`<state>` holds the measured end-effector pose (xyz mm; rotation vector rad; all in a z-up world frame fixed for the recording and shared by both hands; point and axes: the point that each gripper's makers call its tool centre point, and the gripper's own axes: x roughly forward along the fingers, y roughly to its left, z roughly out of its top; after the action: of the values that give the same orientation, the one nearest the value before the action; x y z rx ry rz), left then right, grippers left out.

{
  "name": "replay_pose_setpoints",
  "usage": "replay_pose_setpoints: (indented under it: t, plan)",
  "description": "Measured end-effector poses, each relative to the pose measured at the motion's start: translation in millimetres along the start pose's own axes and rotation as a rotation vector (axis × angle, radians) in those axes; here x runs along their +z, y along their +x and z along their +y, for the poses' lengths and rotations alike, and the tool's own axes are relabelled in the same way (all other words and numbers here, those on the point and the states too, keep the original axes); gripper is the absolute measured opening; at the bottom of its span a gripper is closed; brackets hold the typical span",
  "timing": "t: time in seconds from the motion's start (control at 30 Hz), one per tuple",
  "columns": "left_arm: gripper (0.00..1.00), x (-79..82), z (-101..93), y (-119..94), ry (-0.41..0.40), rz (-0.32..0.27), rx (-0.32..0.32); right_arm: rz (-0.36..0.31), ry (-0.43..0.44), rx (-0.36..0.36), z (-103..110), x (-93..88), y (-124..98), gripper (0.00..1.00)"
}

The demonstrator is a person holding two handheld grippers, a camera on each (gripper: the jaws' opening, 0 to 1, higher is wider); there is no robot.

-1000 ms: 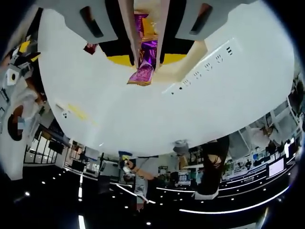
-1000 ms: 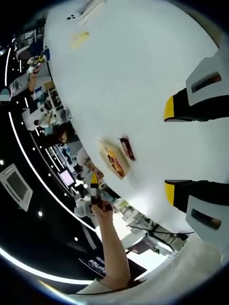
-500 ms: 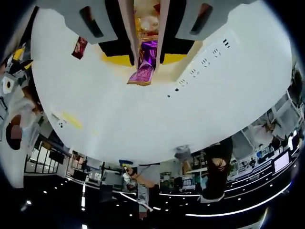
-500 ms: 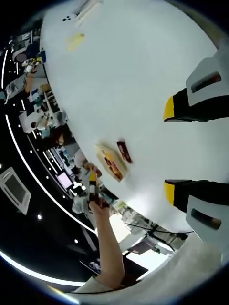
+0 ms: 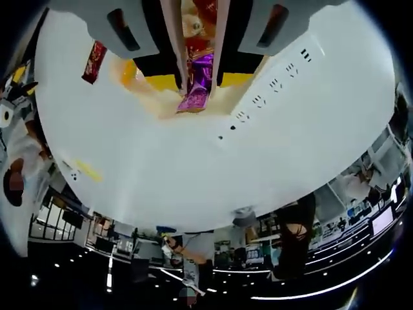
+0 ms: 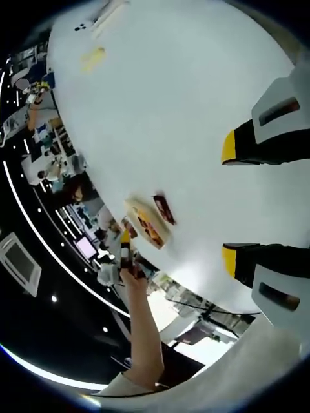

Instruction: Place the target food into the container with the food tongs after gripping and lifting it, then release it inside without dropping or visibly crushing the food.

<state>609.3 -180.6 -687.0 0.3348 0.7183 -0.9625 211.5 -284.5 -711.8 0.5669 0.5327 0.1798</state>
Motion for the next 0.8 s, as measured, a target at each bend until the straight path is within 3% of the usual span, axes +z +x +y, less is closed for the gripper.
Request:
replay_pose_setpoints:
  t: [0.43, 0.8]
  plan:
    - [0.2, -3.5, -0.9, 8, -0.012, 0.014, 0.007, -0.002, 0.012, -0.009, -7, 3.4, -2, 0.48]
    - [0.21, 0.1, -0.8, -17, -0.024, -0.022, 0.03, -0.004, -0.007, 0.017, -1, 8.3, 1, 0.48]
